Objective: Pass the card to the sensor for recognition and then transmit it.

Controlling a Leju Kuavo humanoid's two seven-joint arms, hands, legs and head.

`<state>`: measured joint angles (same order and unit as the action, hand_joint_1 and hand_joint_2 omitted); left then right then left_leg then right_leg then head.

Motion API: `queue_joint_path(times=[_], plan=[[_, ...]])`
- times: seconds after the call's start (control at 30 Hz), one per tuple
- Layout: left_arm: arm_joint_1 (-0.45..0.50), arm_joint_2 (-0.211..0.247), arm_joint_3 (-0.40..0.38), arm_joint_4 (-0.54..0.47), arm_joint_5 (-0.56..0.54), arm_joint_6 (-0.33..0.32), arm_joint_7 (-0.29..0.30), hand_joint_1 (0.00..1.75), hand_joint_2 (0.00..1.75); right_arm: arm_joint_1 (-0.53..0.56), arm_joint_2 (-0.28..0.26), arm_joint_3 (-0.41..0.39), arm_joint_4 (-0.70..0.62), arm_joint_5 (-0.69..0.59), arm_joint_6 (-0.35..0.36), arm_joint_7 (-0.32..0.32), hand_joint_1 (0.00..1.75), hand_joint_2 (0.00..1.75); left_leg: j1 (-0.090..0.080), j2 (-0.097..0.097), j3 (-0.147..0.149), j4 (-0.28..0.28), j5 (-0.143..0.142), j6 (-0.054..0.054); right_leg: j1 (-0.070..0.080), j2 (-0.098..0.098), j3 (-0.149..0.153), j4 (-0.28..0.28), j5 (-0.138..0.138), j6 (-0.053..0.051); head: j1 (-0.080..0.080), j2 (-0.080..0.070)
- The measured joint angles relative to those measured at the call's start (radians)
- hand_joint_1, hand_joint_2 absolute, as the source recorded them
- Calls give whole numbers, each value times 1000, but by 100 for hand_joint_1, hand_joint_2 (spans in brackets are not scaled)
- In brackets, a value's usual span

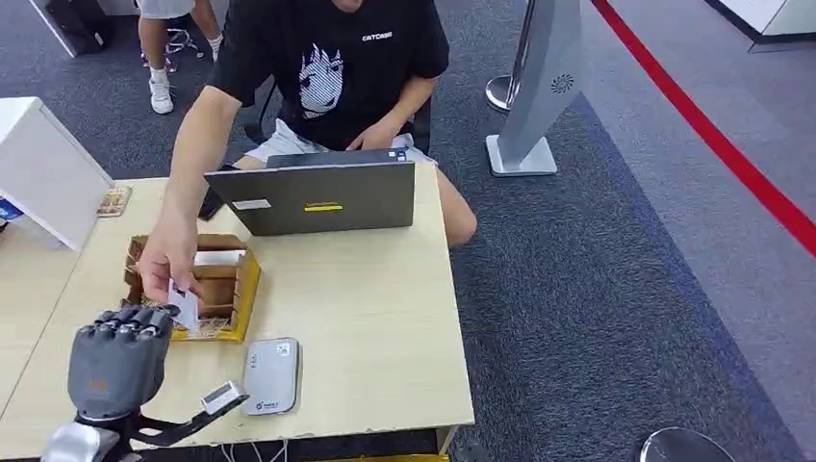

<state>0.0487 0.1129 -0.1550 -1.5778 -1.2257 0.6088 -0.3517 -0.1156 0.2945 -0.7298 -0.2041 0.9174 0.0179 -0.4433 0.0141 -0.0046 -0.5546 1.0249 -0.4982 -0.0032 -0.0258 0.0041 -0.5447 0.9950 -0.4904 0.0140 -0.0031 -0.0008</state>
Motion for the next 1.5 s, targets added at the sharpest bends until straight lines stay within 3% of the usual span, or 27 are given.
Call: queue_joint_path(times=[0.43,1.07,1.17,1.5], plan=[[25,-26,-127,39,-25,-36,32,175,175,0,0,-2,0,-18,2,-13,0,175,0,0,0,0,0,0,0,0,0,0,0,0,0,0],[35,-24,-133,64,-19,-43,42,175,175,0,0,-2,0,-25,0,-18,0,175,0,0,0,0,0,0,0,0,0,0,0,0,0,0],[51,-14,-133,64,-3,-84,43,175,175,1,0,-2,0,-27,0,-20,0,175,0,0,0,0,0,0,0,0,0,0,0,0,0,0],[53,-11,-133,183,-13,-102,69,175,175,0,0,-2,0,-26,15,-28,0,175,0,0,0,0,0,0,0,0,0,0,0,0,0,0]])
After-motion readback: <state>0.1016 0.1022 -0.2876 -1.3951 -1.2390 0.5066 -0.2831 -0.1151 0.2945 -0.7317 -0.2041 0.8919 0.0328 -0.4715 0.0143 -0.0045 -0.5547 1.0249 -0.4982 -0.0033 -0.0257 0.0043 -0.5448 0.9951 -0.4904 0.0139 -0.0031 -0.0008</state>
